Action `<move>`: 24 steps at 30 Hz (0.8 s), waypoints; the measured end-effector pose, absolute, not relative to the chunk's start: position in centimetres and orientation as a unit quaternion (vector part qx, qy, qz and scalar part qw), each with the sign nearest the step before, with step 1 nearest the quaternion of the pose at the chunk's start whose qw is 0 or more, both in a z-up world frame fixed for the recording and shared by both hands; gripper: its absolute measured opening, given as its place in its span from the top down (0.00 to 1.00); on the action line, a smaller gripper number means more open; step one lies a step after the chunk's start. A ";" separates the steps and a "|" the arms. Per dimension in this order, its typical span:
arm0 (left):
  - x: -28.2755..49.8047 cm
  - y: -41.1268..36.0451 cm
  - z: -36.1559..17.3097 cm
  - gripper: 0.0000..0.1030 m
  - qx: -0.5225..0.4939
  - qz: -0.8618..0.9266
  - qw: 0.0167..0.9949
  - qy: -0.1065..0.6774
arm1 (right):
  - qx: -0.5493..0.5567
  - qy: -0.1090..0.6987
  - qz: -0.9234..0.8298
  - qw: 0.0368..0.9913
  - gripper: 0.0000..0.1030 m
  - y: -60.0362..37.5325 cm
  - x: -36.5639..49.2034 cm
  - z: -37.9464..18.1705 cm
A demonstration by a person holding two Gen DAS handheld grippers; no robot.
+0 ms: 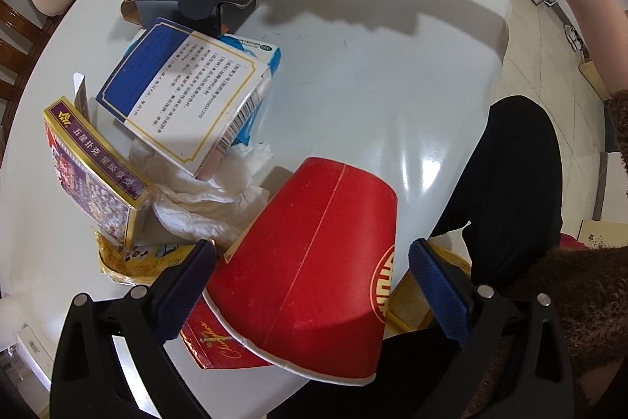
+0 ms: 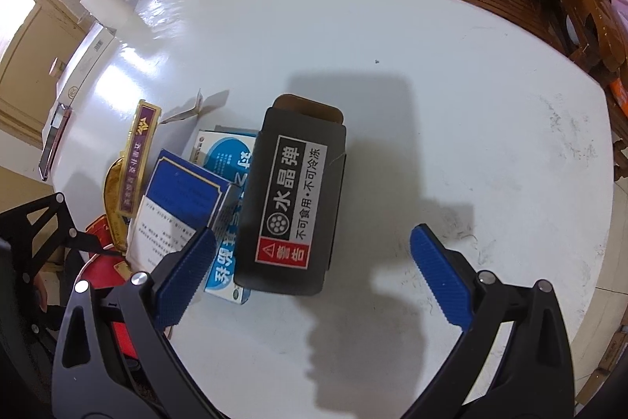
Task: Collect trash
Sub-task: 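Move the left tool to the red paper cup while the right tool approaches the black box, then close the left gripper on the red cup while the right gripper grasps the black box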
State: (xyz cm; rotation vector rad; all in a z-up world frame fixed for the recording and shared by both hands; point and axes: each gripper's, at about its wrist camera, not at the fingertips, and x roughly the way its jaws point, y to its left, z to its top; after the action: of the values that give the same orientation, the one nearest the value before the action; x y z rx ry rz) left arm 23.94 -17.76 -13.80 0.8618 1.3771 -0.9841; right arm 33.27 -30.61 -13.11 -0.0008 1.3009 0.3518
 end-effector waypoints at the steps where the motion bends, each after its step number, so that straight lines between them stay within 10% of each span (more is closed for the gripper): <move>1: 23.9 -17.8 -14.0 0.06 0.371 -0.422 0.581 0.589 | -0.001 0.603 0.161 0.781 0.06 -30.6 33.4 -13.3; 8: 24.4 -18.9 -15.1 0.06 0.371 -0.421 0.575 0.595 | 0.009 0.615 0.164 0.771 0.32 -30.6 34.1 -14.5; 24: 25.0 -20.9 -17.0 0.07 0.364 -0.409 0.564 0.618 | 0.023 0.617 0.169 0.768 0.36 -30.2 34.6 -14.6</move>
State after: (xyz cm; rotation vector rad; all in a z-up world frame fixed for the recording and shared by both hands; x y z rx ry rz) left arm 25.00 -20.94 -17.04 0.8568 1.4532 -0.9631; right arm 34.64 -30.20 -14.63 0.0498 1.3400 0.3671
